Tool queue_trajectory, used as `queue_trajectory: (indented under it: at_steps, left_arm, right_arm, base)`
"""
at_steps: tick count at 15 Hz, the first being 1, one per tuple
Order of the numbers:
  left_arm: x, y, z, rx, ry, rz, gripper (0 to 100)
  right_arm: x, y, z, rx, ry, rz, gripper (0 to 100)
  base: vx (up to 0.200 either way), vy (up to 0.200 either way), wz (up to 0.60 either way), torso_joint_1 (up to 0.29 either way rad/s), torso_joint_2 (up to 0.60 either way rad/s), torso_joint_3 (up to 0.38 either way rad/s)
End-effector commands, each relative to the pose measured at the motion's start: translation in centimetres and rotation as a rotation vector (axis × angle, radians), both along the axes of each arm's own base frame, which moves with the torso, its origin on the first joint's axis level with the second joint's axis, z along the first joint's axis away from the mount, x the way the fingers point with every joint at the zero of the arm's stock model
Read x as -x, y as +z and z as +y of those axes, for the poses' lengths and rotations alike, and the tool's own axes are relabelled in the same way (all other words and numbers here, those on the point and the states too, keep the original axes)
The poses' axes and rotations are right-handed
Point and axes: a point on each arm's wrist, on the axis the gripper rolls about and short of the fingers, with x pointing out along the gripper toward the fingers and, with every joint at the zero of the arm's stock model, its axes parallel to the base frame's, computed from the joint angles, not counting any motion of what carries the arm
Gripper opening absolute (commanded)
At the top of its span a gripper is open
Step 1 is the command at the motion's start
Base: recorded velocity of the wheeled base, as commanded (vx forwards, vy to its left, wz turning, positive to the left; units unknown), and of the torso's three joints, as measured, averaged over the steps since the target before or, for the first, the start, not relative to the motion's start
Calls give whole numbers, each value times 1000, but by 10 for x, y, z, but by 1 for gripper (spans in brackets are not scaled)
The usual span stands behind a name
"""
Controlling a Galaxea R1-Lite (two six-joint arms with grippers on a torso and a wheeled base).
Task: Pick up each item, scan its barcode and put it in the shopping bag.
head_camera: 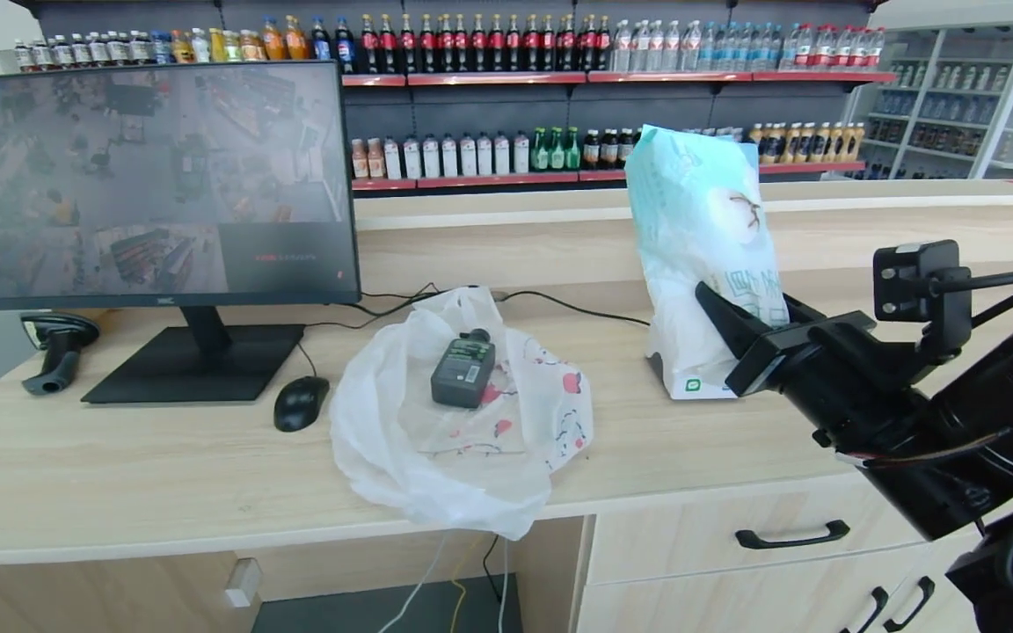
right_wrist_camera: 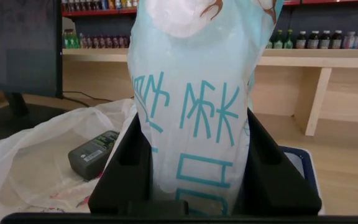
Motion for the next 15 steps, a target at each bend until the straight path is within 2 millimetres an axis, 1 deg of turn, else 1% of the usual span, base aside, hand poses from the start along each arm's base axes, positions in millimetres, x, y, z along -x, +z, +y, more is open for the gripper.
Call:
queue_trajectory:
  at_steps: [1,5,6,8,10,11,12,13,15]
  left_arm:
    - [0,0,0,1,1,-2,100]
    - [0,0,0,1,-1,-2,100]
    - [0,0,0,1,1,-2,100]
    - [0,0,0,1,1,-2,100]
    - [0,0,0,1,1,-2,100]
    - [0,0,0,1,1,-2,100]
    - [0,0,0,1,1,-2,100]
    - [0,0,0,1,1,-2,100]
    - [0,0,0,1,1,-2,100]
  right_arm:
    - [1,0,2,1,8,1,0]
    - [1,0,2,0,9,1,0]
    - [-1,3,3,-13,13,-8,0]
    - [0,-4,2,-5,14,17,0]
    - [-1,-6,7,-1,26,23,0]
    - [2,-13,17,37,57,38,0]
    - [6,-17,27,40,87,49,0]
    - [4,-23,33,49,92,66,0]
    - [-2,-36,36,64,46,115,0]
  base:
    - [0,0,600,-7,-2,2]
    - [0,0,600,1,2,0]
    - [0,0,600,2,-2,-2]
    - [0,0,0,0,0,0]
    - [0,0,0,0,0,0]
    - [0,0,0,0,0,0]
    - [0,0,0,0,0,0]
    - [0,0,0,0,0,0]
    - [0,0,0,0,0,0]
